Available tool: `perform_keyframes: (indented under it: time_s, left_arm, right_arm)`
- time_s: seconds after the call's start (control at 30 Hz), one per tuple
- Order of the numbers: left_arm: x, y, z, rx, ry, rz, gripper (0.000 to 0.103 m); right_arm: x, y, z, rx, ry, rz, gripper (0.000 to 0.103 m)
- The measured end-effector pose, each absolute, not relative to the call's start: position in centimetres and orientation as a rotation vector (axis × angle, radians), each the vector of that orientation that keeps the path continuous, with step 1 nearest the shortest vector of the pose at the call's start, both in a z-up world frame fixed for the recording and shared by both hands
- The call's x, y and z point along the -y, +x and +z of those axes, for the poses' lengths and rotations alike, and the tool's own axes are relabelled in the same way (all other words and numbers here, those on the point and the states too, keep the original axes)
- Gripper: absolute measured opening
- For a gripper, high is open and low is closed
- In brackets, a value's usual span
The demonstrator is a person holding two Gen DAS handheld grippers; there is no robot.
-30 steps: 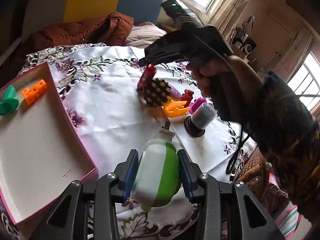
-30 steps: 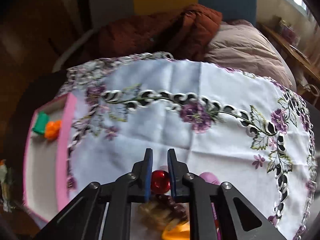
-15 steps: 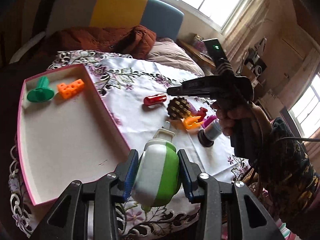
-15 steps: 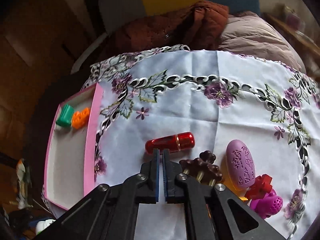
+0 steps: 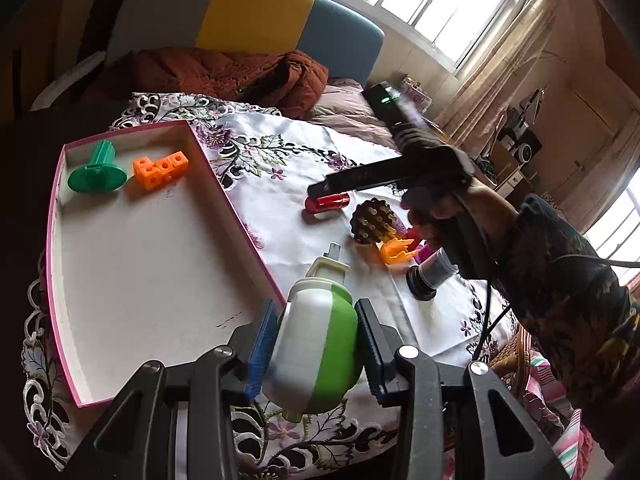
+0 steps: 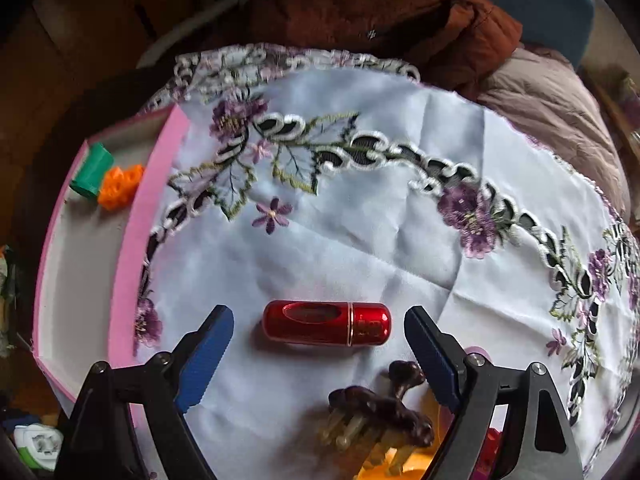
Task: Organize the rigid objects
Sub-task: 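Grasp the red cylinder with the right tool while the left tool holds the bottle, then lower the green-white bottle into the tray and open the left tool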
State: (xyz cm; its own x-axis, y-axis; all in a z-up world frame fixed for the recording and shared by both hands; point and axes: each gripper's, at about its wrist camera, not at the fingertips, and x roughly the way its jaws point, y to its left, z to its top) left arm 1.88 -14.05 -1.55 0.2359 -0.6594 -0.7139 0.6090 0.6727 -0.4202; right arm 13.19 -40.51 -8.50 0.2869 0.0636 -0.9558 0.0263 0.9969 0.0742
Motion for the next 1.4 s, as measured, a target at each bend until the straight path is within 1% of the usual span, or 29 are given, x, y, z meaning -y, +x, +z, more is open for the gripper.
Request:
perform_keyframes:
  time_s: [0.03, 0.1, 0.23, 0.37, 0.53, 0.63, 0.77, 0.8, 1.1, 1.2, 1.3, 1.4]
  left_arm:
    - [14.1, 1.9, -1.6, -1.013, -0.057, -0.869, 0.040]
    - [14.1, 2.0, -1.7, -1.018, -0.059, -0.866, 0.040]
    - [13.9, 2.3, -1.7, -1.019, -0.069, -0.858, 0.040]
    - [13.0, 2.7, -1.3, -1.004, -0.088, -0.844, 0.040]
    - [10.2, 4.8, -0.9, -0.987, -0.156, -0.767, 0.040]
    - [8.3, 7.0, -1.2, -0.993, -0.195, -0.698, 0.040]
    - [6.6, 10.1, -1.8, -0.999, -0.218, -0.615, 0.040]
    - [6.3, 11.1, -2.0, -1.001, -0.222, -0.589, 0.040]
    - [6.2, 16.7, -4.8, -1.049, -0.160, -0.443, 0.040]
    - [6.3, 18.0, -5.7, -1.052, -0.136, -0.402, 0.035]
    - [6.4, 19.0, -6.0, -1.053, -0.115, -0.384, 0.040]
    - [6.0, 19.1, -5.6, -1.042, -0.114, -0.358, 0.040]
  right_arm:
    - [40.4, 13.4, -9.2, -1.306, 0.075, 0.029, 0.074]
    - [40.1, 13.7, -10.4, -1.345, 0.047, 0.033, 0.075]
    - [39.8, 13.3, -10.0, -1.298, 0.050, 0.024, 0.074]
    - [39.0, 11.9, -7.8, -1.195, 0.039, -0.004, 0.074]
    - [35.3, 8.5, -5.2, -1.096, 0.012, 0.110, 0.075]
    - [33.2, 6.3, -6.3, -1.112, -0.023, 0.169, 0.075]
    - [31.8, 4.5, -9.5, -1.162, -0.066, 0.173, 0.075]
    - [31.7, 4.2, -9.8, -1.148, -0.077, 0.167, 0.075]
    - [31.7, 4.0, -9.8, -1.124, -0.087, 0.171, 0.075]
    - [31.6, 4.0, -9.7, -1.125, -0.090, 0.171, 0.075]
    - [31.7, 4.1, -9.8, -1.124, -0.094, 0.172, 0.075]
    - [31.6, 4.0, -9.8, -1.120, -0.103, 0.171, 0.075]
